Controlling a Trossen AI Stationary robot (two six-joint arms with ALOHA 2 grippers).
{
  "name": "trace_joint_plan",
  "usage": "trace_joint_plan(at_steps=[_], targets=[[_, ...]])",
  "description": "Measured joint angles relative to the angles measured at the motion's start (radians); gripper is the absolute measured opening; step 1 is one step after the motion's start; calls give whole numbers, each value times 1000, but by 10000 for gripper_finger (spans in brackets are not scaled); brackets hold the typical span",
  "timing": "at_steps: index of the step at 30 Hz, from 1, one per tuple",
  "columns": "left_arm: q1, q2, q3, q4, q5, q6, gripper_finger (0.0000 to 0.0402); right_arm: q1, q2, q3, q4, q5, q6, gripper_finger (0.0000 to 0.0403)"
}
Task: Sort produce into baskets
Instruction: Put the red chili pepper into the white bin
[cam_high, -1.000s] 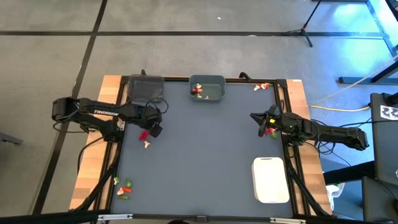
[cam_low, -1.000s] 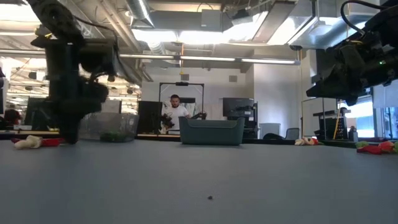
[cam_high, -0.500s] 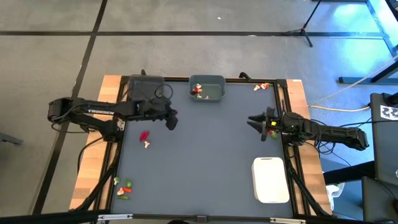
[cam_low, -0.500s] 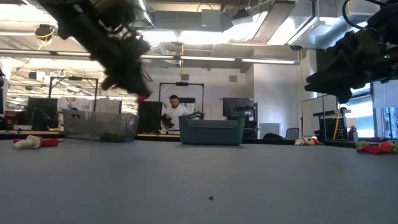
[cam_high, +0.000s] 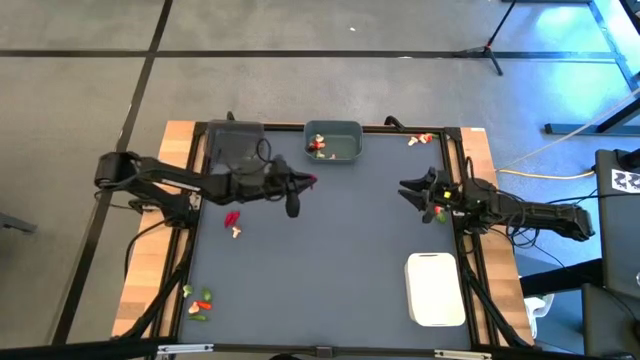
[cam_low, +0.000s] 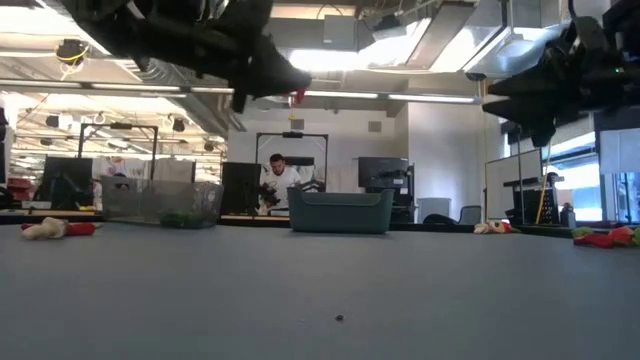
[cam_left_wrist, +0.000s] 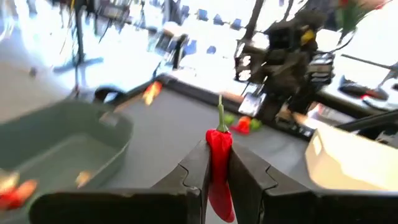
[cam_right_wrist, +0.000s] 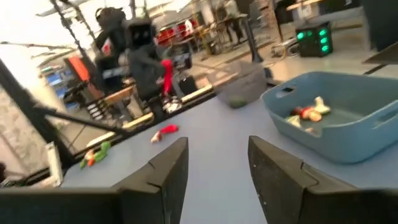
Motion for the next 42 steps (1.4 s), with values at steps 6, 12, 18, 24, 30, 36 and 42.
trace_joint_plan(at_steps=[6, 12, 18, 24, 30, 36, 42], targets=[[-26, 161, 56, 179, 1, 95, 42, 0, 52, 0, 108, 37, 3, 168], [-44, 313, 187, 191, 5, 103, 49, 0, 126, 0, 114, -12, 13, 168], [-69, 435, 323, 192, 25, 96, 46, 0, 239, 0, 194, -69, 15, 168], [-77, 520, 415, 230, 25, 134, 40, 0, 356, 2, 289, -86, 13, 168], [-77, 566, 475, 239, 25, 100, 45, 1, 460, 1, 419, -141, 3, 168], [-86, 599, 501, 236, 25, 80, 42, 1, 568, 2, 567, -192, 1, 168], [-85, 598, 504, 274, 25, 78, 44, 1, 682, 1, 684, -206, -16, 168]])
